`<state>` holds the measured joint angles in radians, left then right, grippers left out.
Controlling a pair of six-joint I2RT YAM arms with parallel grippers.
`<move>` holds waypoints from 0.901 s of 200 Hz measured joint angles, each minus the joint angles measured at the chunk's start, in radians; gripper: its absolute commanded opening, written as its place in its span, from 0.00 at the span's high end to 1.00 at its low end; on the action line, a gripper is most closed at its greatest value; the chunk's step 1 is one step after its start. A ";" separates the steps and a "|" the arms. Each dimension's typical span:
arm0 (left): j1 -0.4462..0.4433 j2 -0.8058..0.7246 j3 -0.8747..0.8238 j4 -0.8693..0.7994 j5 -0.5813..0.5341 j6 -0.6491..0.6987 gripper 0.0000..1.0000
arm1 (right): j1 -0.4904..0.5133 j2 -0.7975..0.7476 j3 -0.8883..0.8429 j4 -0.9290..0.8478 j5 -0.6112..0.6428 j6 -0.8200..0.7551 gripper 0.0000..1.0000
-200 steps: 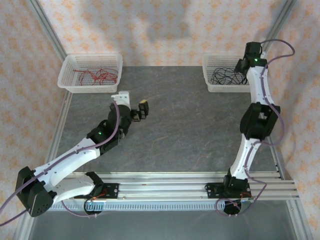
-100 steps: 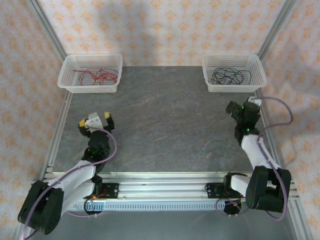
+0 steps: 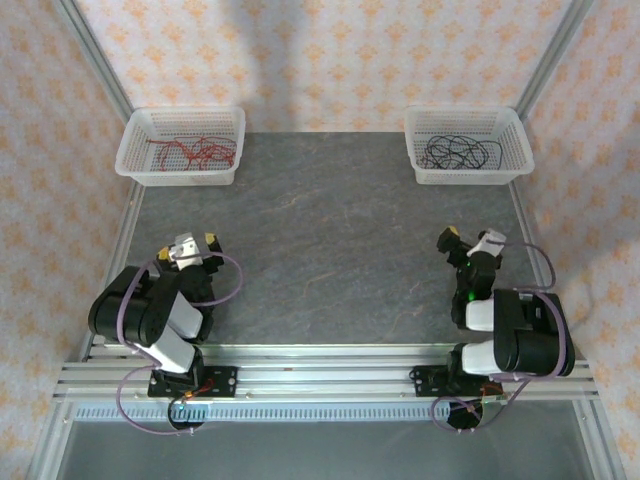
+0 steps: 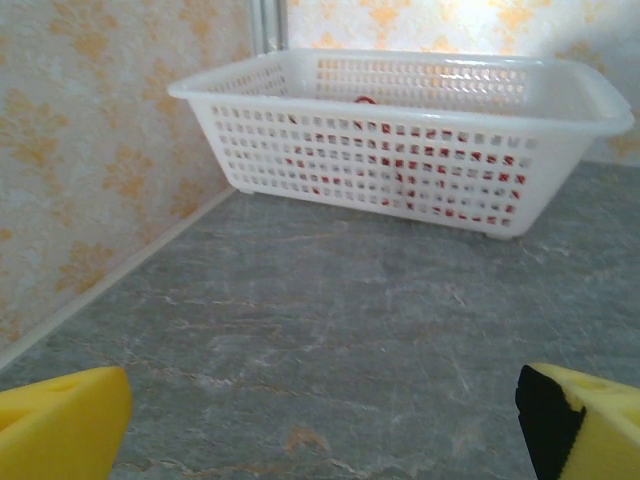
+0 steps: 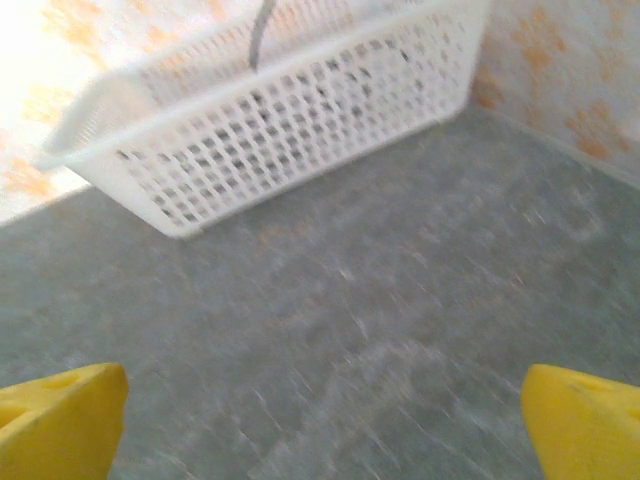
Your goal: Untangle the cables
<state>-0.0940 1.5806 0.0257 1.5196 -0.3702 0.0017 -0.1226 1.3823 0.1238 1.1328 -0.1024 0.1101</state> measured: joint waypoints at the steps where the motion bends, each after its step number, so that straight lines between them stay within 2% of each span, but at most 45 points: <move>1: 0.000 0.000 0.000 0.000 0.002 0.000 0.00 | 0.000 0.001 0.002 0.005 -0.004 -0.001 0.00; 23: 0.029 -0.023 0.075 -0.039 0.027 -0.013 0.00 | 0.064 0.092 0.043 0.099 -0.034 -0.060 0.00; 45: 0.056 -0.034 0.166 -0.092 0.055 -0.031 0.00 | 0.118 0.146 0.092 0.073 -0.040 -0.102 0.00; 180: 0.064 -0.034 0.169 -0.182 0.174 -0.034 0.00 | 0.120 0.144 0.093 0.072 -0.010 -0.127 0.01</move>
